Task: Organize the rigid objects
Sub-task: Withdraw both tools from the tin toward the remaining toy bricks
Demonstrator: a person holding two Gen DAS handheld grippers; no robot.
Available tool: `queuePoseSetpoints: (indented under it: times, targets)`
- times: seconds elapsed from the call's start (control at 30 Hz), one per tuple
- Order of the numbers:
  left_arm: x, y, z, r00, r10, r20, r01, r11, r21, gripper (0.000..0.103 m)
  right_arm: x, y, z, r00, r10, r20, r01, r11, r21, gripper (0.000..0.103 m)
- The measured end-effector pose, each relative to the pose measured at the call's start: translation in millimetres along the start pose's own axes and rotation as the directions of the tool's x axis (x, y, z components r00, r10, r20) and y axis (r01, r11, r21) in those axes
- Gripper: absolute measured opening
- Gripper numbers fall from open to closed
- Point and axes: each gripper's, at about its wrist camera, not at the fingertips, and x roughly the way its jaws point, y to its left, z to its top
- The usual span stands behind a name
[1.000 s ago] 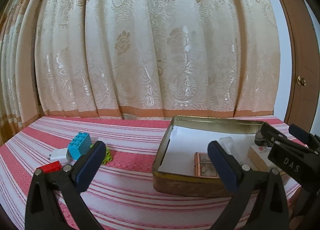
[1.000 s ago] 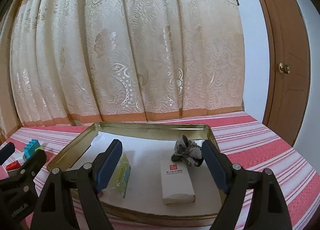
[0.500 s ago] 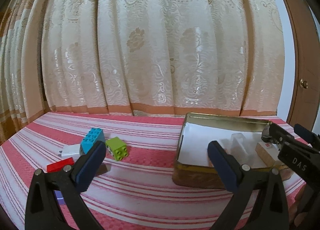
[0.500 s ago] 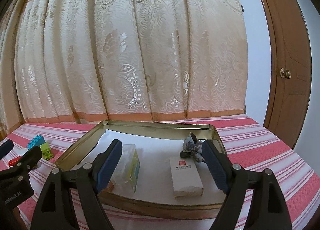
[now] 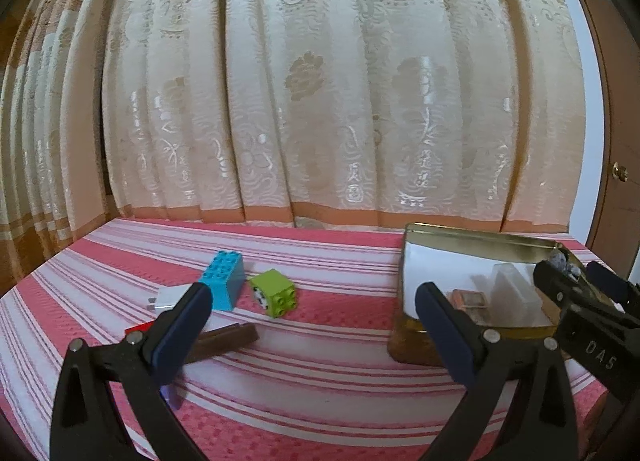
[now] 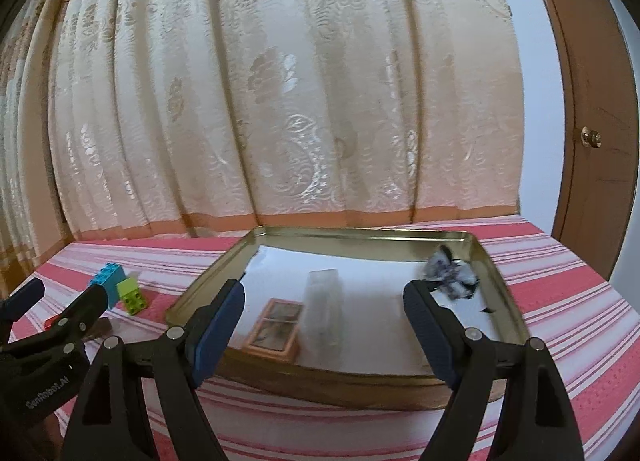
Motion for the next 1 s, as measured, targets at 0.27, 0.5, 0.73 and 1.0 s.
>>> queuePoseSetpoints:
  times: [0.27,0.5,0.73,1.0]
  targets:
    - [1,21,-1,0.999,0.022,-0.025,-0.022,0.999,-0.023,0.103,3,30,-2,0.998,0.061,-0.022,-0.061,0.998,0.009,0.084]
    - [1,41,-3,0.996,0.074,-0.046,-0.076,0.996,-0.051,0.103,5,54,-3,0.994,0.099,-0.038,-0.099,0.995,0.007,0.084]
    - [2,68,-7,0.989,0.115,-0.090,-0.124,0.987,-0.098,0.103,6,78,-3,0.990,0.132,-0.044,-0.132,0.991,-0.003,0.084]
    - [-3,103,-21,0.962,0.182,-0.205,-0.220,0.959,-0.181,0.103,8,109,-2,0.983,0.174,-0.055,-0.175,0.985,-0.008,0.084]
